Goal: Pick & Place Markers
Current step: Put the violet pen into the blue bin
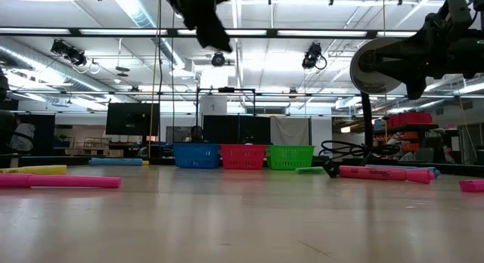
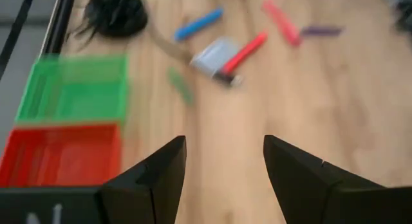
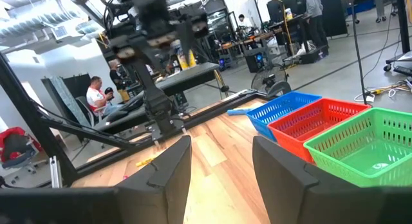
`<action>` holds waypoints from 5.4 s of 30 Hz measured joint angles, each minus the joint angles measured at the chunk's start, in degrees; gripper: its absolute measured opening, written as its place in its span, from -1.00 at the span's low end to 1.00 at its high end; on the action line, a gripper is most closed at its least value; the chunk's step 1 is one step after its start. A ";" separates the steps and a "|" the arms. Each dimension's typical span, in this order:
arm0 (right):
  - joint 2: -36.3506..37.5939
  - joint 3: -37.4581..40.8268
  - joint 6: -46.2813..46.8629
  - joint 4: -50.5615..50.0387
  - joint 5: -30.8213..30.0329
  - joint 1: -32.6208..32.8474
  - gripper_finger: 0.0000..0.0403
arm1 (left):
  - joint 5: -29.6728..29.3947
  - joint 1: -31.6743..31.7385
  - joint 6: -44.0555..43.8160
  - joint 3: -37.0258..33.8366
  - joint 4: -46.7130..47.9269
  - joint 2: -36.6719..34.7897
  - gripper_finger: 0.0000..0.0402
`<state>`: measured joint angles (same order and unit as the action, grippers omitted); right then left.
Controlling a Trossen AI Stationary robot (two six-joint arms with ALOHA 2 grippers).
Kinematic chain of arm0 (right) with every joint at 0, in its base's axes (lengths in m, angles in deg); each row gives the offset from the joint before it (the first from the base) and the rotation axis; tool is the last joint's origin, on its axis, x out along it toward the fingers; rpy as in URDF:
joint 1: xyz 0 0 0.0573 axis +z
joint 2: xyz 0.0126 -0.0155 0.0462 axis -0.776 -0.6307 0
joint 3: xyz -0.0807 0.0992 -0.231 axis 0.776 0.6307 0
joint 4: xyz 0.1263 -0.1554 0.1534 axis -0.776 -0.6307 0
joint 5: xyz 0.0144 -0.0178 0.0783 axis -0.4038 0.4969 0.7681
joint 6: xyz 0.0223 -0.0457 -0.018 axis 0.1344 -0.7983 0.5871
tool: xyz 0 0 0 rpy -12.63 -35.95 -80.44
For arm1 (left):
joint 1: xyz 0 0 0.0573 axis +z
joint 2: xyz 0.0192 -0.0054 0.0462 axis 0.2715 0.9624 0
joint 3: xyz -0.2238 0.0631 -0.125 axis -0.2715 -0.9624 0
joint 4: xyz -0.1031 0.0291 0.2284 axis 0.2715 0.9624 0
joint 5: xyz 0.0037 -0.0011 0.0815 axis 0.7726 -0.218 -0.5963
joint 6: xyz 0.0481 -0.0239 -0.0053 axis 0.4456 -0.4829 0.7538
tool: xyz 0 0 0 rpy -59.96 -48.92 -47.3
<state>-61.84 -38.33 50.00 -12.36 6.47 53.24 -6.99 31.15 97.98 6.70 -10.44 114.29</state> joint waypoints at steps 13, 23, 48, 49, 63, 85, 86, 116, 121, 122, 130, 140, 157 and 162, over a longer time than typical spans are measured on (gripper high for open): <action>0.00 0.02 0.00 0.00 0.02 0.00 -0.17 | 3.73 -4.11 -14.05 -14.00 -34.77 -4.68 0.06; 0.00 0.02 0.00 -0.02 0.02 -0.01 -0.17 | 3.70 -6.84 -13.63 -24.52 -61.95 -5.46 0.06; 0.00 0.01 0.00 -0.02 0.02 -0.01 -0.17 | 4.33 -9.28 -11.08 -26.86 -70.28 -5.45 0.06; 0.00 0.01 0.00 -0.02 0.02 -0.01 -0.17 | 4.34 -9.29 -11.08 -26.86 -70.28 -5.45 0.06; -0.01 0.02 0.00 1.21 0.00 -0.03 -0.17 | 1.95 -9.25 -21.07 -26.86 -70.37 -5.45 0.06; -2.40 -11.59 -8.51 7.96 4.35 -0.03 -0.17 | 0.88 -9.25 -24.44 -26.84 -70.37 -5.42 0.05; -3.12 -13.49 -9.35 5.97 4.83 -0.03 -0.17 | 0.88 -9.25 -24.42 -26.84 -70.37 -5.42 0.05; -30.35 -58.10 -17.94 -36.60 16.76 -0.03 0.23 | 0.88 -9.27 -24.58 -26.82 -70.41 -5.40 0.05; -32.92 -62.30 -18.95 -40.08 18.69 -0.06 0.25 | 0.88 -9.27 -24.58 -26.82 -70.41 -5.40 0.05; -33.55 -63.20 -19.58 -41.01 19.31 -0.05 0.25 | 0.88 -9.27 -24.58 -26.82 -70.41 -5.40 0.05; -39.93 -70.03 -25.41 -49.43 23.12 -0.05 0.25 | 0.88 -9.27 -24.56 -26.82 -70.41 -5.40 0.05; -50.82 -82.14 -38.69 -68.65 31.69 -0.03 0.25 | 1.71 -9.25 -24.56 -26.82 -70.41 -5.40 0.05; -62.07 -90.53 -55.99 -86.94 35.87 1.67 0.25 | 1.71 -9.27 -24.55 -26.82 -70.38 -5.40 0.05; -65.03 -90.53 -49.70 -86.85 35.45 6.65 0.25 | 1.71 -9.27 -24.56 -26.82 -70.35 -5.40 0.05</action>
<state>-126.87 -128.86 0.30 -99.20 41.92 59.89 -5.28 21.88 73.42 -20.12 -80.79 108.89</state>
